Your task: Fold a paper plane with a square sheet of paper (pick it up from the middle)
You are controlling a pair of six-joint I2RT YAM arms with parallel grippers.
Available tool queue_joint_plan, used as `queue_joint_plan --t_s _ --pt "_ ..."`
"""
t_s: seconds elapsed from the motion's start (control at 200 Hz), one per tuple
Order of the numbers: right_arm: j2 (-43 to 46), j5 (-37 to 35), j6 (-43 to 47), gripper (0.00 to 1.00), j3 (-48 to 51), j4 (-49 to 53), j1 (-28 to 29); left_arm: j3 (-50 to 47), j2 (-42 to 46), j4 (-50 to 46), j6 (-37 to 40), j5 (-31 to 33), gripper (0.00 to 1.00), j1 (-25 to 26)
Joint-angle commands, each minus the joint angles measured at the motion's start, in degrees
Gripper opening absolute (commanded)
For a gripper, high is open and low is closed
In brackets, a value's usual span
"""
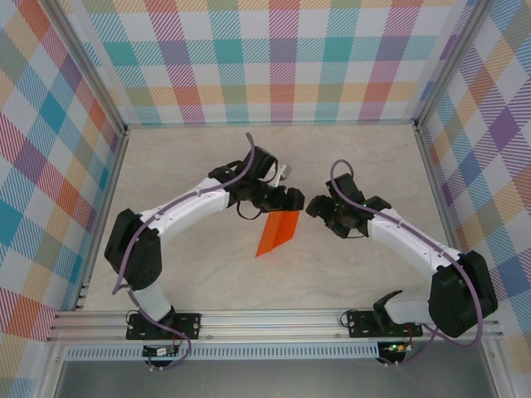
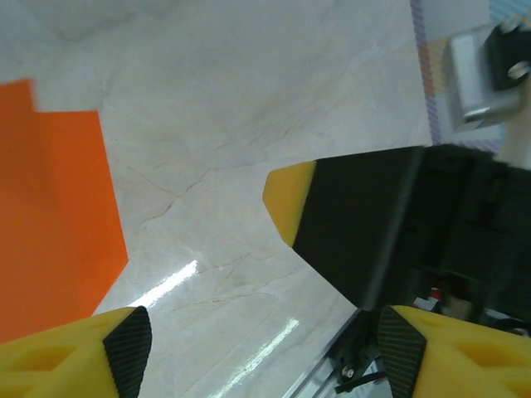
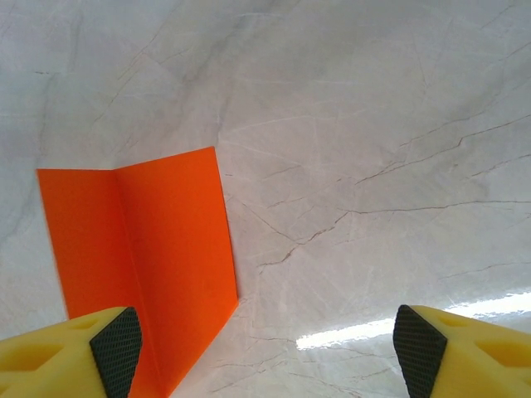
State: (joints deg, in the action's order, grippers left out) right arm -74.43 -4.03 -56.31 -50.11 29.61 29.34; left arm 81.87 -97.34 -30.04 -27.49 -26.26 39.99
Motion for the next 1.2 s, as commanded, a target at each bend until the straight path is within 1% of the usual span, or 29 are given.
queue_joint_plan --t_s 0.0,0.045,0.125,0.21,0.265,0.4,0.445,0.525,0.57,0.64,0.77,0.825,1.02,1.195 --pt "0.28 1.63 1.95 0.84 -0.17 -1.05 0.19 -2.44 3.18 -2.15 -2.04 6.32 0.82 -3.31" --pt "0.02 4.01 3.41 0.85 -0.08 -2.86 0.21 -4.34 3.93 -1.47 -2.66 7.45 0.85 -4.50" --pt "-1.08 9.55 5.76 0.85 -0.08 -5.57 0.30 -7.44 4.77 0.02 -4.19 7.99 0.88 -6.72" --pt "-2.80 14.94 7.01 0.83 -0.13 -8.54 0.66 -10.45 4.88 1.90 -6.04 6.96 0.88 -8.85" --pt "-3.81 16.35 7.02 0.81 -0.54 -9.60 1.51 -12.16 4.56 3.14 -7.06 6.21 0.88 -10.10" --pt "-7.06 15.26 7.70 0.71 -4.58 -9.85 5.94 -15.31 3.65 4.67 -9.18 5.89 0.85 -12.96" --pt "-8.50 12.31 7.73 0.67 -6.89 -8.05 8.03 -16.13 3.69 4.80 -9.77 6.65 0.84 -13.75" --pt "-10.84 3.56 6.50 0.59 -10.62 -4.30 12.04 -16.99 3.98 3.71 -10.09 9.41 0.84 -15.11" --pt "-12.37 1.43 5.54 0.54 -12.10 -3.70 13.51 -17.32 4.21 2.76 -10.22 11.26 0.84 -15.84" --pt "-15.54 1.48 4.00 0.45 -14.03 -3.68 14.56 -18.32 4.88 2.36 -10.26 12.80 0.84 -17.13" --pt "-23.45 5.00 3.58 0.24 -19.14 -2.83 16.19 -19.89 6.17 1.57 -10.37 14.40 0.84 -19.30" --pt "-26.90 6.43 3.82 0.17 -21.72 -1.90 16.94 -20.29 6.37 1.33 -10.32 14.44 0.85 -19.95" --pt "-37.29 8.54 6.90 0.09 -30.73 4.27 18.72 -20.52 6.21 0.18 -9.08 13.65 0.85 -21.09" --pt "-40.83 8.17 12.46 0.06 -32.62 8.41 18.78 -18.87 5.18 -1.22 -6.99 14.04 0.85 -21.27"
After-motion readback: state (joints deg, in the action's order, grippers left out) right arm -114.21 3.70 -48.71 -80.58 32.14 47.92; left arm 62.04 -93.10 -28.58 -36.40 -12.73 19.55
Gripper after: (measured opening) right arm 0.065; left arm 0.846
